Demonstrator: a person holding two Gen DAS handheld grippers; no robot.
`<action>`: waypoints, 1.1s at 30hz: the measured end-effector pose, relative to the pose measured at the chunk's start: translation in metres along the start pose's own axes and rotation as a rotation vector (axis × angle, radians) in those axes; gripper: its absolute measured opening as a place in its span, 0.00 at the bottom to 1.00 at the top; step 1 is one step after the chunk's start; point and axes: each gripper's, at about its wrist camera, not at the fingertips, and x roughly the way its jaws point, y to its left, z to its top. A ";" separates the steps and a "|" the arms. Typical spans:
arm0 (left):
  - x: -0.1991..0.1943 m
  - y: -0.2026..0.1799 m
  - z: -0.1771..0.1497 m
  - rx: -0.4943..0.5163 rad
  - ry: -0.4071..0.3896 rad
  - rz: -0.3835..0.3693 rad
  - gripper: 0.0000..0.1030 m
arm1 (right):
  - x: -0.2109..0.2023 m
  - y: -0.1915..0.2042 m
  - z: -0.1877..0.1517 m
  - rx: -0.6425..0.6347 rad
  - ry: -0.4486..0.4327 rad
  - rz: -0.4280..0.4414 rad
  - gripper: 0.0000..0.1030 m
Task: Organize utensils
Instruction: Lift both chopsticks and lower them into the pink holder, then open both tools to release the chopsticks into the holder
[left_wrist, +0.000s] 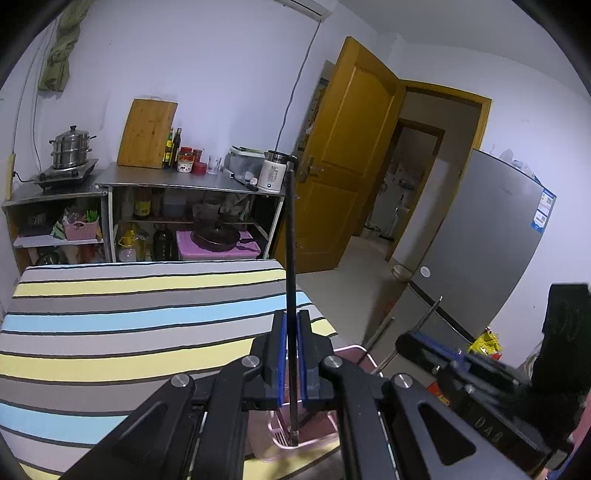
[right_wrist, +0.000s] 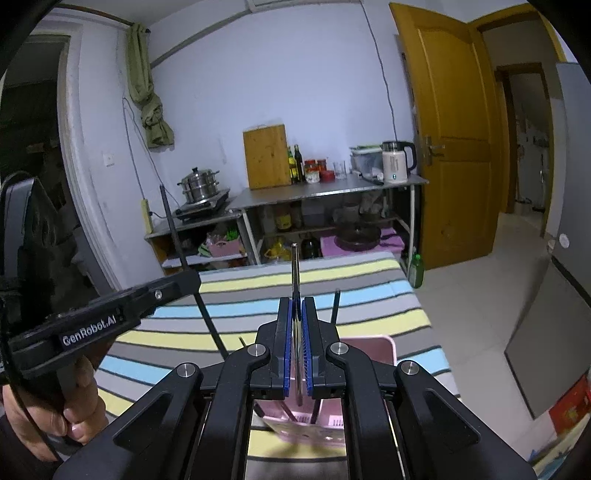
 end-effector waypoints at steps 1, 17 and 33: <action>0.005 0.001 -0.001 -0.004 0.007 0.001 0.05 | 0.006 -0.002 -0.004 0.005 0.014 0.000 0.05; 0.050 0.018 -0.044 -0.026 0.112 0.015 0.05 | 0.054 -0.024 -0.051 0.052 0.170 -0.010 0.06; 0.019 0.016 -0.061 -0.006 0.082 0.026 0.10 | 0.033 -0.025 -0.055 0.066 0.128 -0.009 0.22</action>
